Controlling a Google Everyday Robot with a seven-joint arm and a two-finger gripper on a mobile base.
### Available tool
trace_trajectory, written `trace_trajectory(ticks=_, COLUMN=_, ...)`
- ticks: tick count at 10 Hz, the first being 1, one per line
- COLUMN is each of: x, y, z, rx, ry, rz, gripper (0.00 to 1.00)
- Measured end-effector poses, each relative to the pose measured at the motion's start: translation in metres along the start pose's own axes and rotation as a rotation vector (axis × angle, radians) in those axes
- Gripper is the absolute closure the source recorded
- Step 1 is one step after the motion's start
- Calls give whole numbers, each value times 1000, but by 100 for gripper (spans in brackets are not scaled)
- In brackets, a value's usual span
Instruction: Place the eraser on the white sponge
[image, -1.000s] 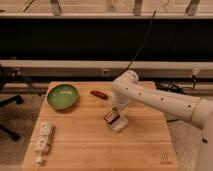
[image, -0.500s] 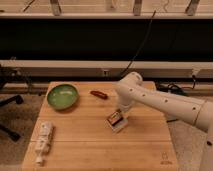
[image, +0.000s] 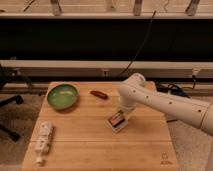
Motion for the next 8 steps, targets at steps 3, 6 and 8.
trace_trajectory(ticks=3, x=2, y=3, z=-1, rx=4, ry=-3, rz=9, gripper=20)
trace_trajectory(ticks=6, x=6, y=4, z=-8, rx=11, ry=6, rz=15, gripper=20)
trace_trajectory(ticks=8, x=13, y=2, z=-20, rx=21, ry=25, rz=15, gripper=20)
